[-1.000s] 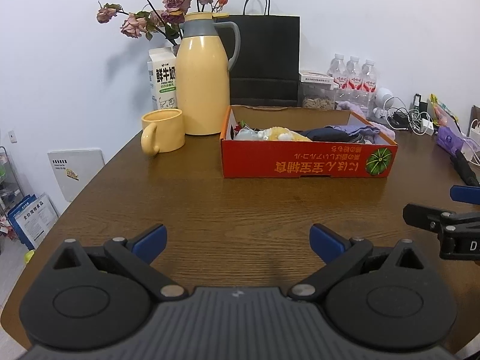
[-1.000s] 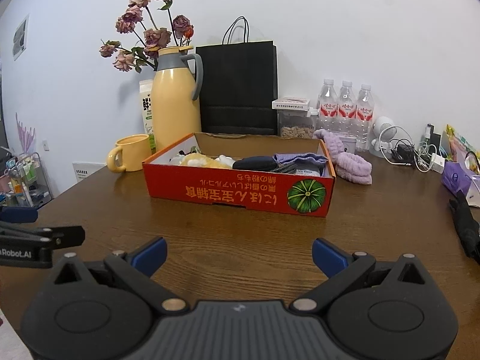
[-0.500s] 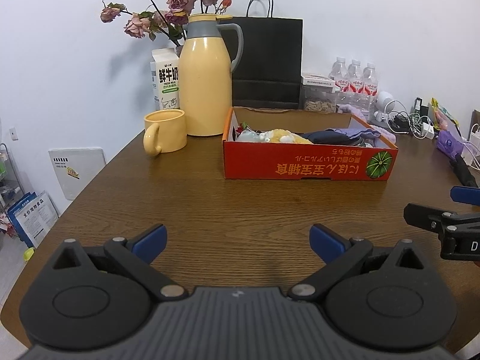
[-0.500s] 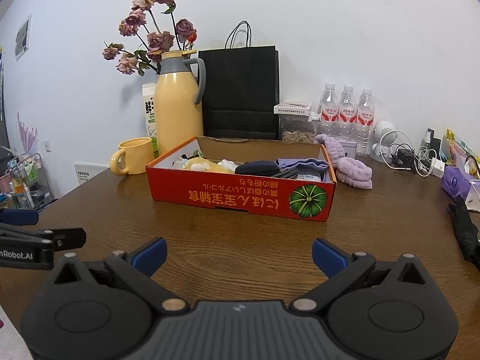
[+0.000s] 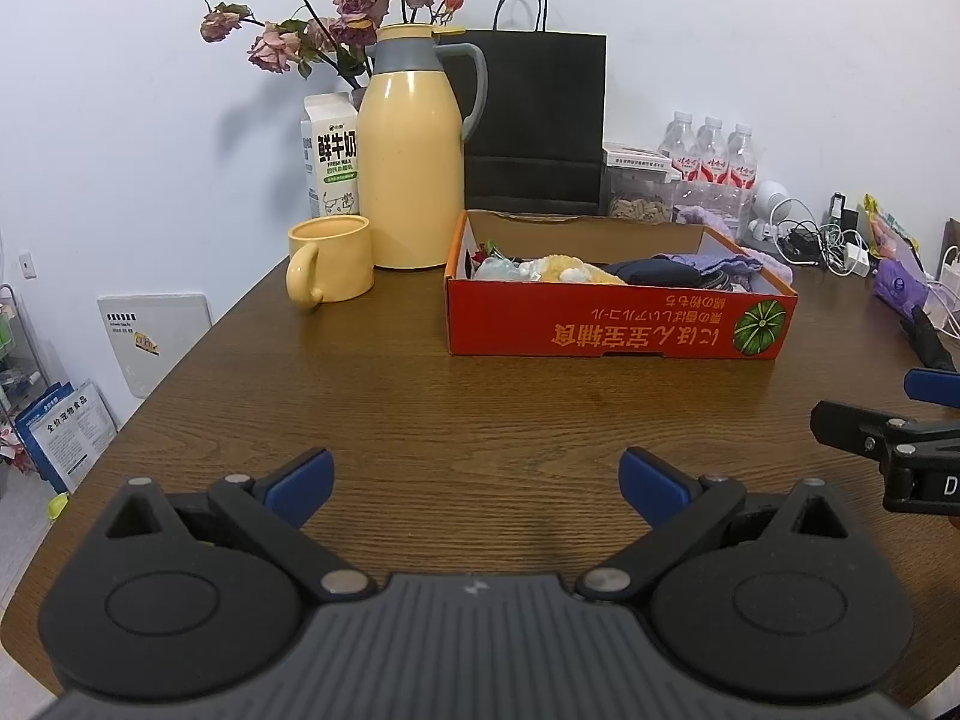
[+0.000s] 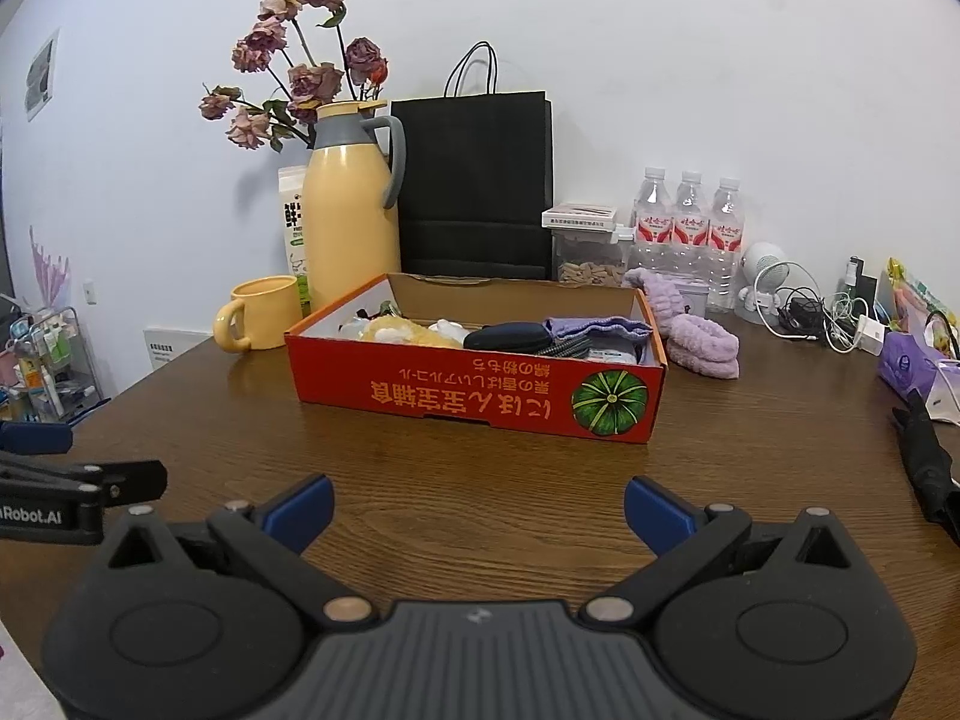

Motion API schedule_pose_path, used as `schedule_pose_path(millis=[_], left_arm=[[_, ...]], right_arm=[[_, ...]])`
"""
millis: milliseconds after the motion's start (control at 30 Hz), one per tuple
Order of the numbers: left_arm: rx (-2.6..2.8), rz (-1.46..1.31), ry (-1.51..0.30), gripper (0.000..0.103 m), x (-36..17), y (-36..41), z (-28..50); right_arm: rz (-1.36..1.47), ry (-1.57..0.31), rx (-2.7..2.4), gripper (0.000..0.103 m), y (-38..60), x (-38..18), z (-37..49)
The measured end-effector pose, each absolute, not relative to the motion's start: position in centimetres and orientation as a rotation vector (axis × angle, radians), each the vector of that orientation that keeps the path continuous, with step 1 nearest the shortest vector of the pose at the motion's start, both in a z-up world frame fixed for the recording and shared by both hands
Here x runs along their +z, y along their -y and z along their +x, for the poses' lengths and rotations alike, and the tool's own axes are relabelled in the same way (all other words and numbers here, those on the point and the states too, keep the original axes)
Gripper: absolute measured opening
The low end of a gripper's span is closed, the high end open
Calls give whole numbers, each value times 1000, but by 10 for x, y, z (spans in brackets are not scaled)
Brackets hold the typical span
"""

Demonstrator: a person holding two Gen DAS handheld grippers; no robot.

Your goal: Organize objects

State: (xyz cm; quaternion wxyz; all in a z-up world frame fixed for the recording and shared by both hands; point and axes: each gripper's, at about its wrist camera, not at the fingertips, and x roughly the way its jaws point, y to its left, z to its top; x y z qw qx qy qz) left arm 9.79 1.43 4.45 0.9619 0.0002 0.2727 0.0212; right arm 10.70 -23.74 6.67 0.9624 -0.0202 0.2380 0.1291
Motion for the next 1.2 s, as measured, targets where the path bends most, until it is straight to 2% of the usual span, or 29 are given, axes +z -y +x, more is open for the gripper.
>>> schedule_pose_path(millis=[1200], left_arm=[[19,-30,-560,103,40,-15,98]], right_arm=[[-43,-484,260,103,236,66,107]])
